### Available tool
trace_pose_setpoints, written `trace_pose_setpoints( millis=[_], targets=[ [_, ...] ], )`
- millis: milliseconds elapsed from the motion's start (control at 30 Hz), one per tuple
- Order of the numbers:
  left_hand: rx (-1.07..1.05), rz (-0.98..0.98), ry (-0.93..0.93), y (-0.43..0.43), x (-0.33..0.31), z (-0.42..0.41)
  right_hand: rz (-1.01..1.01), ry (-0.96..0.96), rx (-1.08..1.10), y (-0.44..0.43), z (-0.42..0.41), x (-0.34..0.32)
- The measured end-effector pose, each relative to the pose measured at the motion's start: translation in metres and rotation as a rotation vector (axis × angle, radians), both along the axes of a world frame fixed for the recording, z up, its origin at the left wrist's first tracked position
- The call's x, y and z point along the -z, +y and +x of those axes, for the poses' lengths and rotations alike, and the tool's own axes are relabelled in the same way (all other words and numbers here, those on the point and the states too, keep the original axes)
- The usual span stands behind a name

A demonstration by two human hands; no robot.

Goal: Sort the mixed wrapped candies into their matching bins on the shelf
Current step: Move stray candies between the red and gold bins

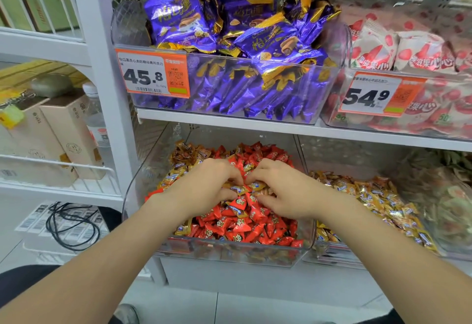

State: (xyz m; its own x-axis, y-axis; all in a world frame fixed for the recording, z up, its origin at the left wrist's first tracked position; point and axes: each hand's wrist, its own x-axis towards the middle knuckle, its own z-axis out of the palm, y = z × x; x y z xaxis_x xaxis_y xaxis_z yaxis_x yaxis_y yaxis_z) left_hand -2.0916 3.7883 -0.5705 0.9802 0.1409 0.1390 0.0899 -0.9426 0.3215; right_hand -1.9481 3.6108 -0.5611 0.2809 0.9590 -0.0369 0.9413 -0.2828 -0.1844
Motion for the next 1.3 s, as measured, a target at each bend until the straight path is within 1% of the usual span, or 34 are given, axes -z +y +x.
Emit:
trace_pose_setpoints(
  millis=[67, 200, 233, 300, 367, 400, 433, 533, 567, 633, 700, 733, 800, 867, 900, 933, 1000, 1033, 1067, 1167, 1267, 1300],
  targets=[
    [-0.021, -0.024, -0.037, 0.0, -0.001, -0.001, 0.064, -0.011, -0.005, 0.001, 0.004, -0.002],
    [-0.161, -0.196, -0.175, -0.003, -0.004, -0.005, 0.203, -0.019, 0.01, 0.0, 0.005, -0.009],
    [-0.188, -0.234, -0.19, -0.003, -0.004, -0.005, 0.248, -0.002, 0.022, -0.001, 0.004, -0.011],
    [-0.242, -0.31, -0.196, -0.003, -0.007, -0.007, 0.302, 0.091, 0.081, -0.003, 0.003, -0.014],
    [-0.3, -0.445, -0.178, -0.002, -0.008, -0.009, 0.314, 0.225, 0.151, -0.005, 0.001, -0.016],
    [-0.317, -0.548, -0.166, -0.001, -0.008, -0.01, 0.326, 0.336, 0.182, -0.005, -0.001, -0.016],
    [-0.322, -0.654, -0.151, -0.001, -0.007, -0.011, 0.352, 0.494, 0.221, -0.005, -0.004, -0.016],
    [-0.335, -0.942, -0.101, -0.002, -0.008, -0.012, 0.461, 1.07, 0.391, 0.0, -0.015, -0.018],
    [-0.347, -1.042, -0.096, -0.001, -0.008, -0.011, 0.491, 1.213, 0.437, 0.002, -0.017, -0.019],
    [-0.36, -1.244, -0.081, -0.001, -0.014, -0.011, 0.536, 1.415, 0.482, 0.005, -0.02, -0.019],
    [-0.374, -1.41, -0.066, -0.002, -0.021, -0.011, 0.56, 1.529, 0.501, 0.008, -0.021, -0.02],
    [-0.384, -1.471, -0.063, -0.003, -0.025, -0.013, 0.56, 1.55, 0.511, 0.009, -0.022, -0.021],
    [-0.41, -1.575, -0.067, -0.003, -0.031, -0.016, 0.541, 1.529, 0.535, 0.012, -0.024, -0.022],
    [-0.403, -1.632, -0.056, -0.002, -0.036, -0.02, 0.51, 1.437, 0.562, 0.013, -0.028, -0.024],
    [-0.396, -1.581, -0.035, -0.001, -0.038, -0.023, 0.482, 1.376, 0.567, 0.012, -0.03, -0.026],
    [-0.393, -1.449, -0.004, 0.001, -0.041, -0.027, 0.443, 1.301, 0.564, 0.011, -0.033, -0.027],
    [-0.381, -1.04, 0.057, 0.005, -0.044, -0.036, 0.363, 1.108, 0.55, 0.01, -0.039, -0.032],
    [-0.362, -0.873, 0.058, 0.006, -0.046, -0.041, 0.342, 1.013, 0.545, 0.011, -0.041, -0.033],
    [-0.339, -0.764, 0.042, 0.008, -0.045, -0.046, 0.34, 0.94, 0.536, 0.013, -0.044, -0.034],
    [-0.328, -0.497, -0.003, 0.018, -0.04, -0.059, 0.376, 0.843, 0.419, 0.019, -0.053, -0.032],
    [-0.339, -0.329, 0.06, 0.027, -0.036, -0.071, 0.327, 0.797, 0.212, 0.032, -0.064, -0.025],
    [-0.34, -0.261, 0.093, 0.029, -0.036, -0.074, 0.299, 0.749, 0.15, 0.037, -0.067, -0.023]
  ],
)
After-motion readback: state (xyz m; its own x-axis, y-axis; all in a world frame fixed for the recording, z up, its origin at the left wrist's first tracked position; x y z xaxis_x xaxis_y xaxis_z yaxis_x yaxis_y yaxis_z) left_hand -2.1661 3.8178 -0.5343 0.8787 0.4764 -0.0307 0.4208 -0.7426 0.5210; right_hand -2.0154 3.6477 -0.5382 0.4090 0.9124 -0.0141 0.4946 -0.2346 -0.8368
